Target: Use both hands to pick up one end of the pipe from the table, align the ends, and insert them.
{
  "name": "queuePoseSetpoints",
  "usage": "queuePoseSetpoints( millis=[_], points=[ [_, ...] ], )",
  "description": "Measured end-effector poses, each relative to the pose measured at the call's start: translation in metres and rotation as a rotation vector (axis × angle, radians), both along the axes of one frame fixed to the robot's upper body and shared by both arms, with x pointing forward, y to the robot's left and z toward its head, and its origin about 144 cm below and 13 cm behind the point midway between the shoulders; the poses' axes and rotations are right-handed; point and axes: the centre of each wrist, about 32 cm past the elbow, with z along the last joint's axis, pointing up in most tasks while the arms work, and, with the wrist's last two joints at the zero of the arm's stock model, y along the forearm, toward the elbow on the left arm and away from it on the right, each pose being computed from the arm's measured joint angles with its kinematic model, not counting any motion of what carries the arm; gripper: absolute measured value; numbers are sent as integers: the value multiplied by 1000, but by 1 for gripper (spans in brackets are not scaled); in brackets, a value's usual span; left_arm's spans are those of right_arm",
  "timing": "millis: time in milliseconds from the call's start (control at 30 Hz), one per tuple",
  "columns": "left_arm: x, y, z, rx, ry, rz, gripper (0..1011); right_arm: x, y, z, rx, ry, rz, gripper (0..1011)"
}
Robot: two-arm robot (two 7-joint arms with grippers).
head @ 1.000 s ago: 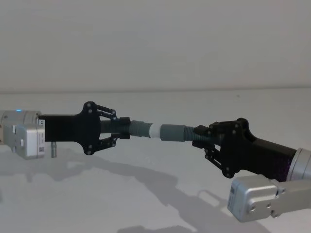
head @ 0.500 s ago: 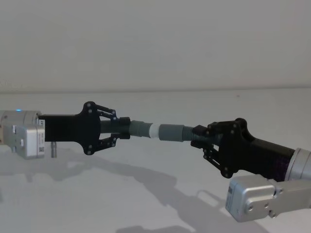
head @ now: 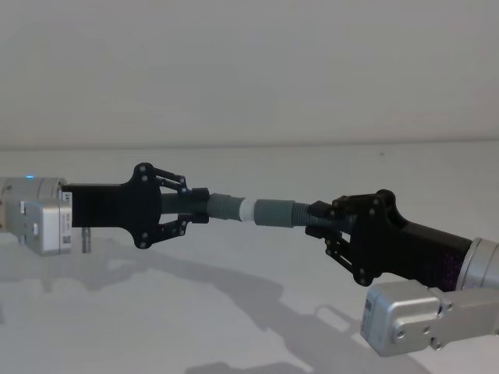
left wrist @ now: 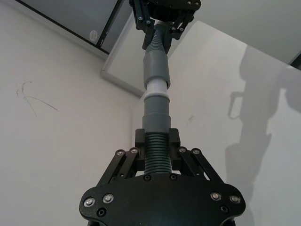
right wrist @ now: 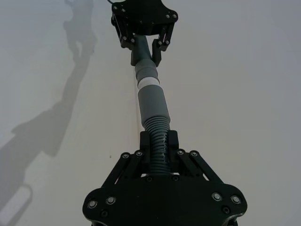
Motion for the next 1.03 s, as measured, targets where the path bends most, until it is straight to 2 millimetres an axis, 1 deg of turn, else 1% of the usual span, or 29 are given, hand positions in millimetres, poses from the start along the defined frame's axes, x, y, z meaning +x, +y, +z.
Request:
queuePoseSetpoints(
  millis=[1033],
  points=[
    [0, 0, 0, 0, 0, 0, 262, 0, 0, 0, 1, 0, -1, 194]
  ],
)
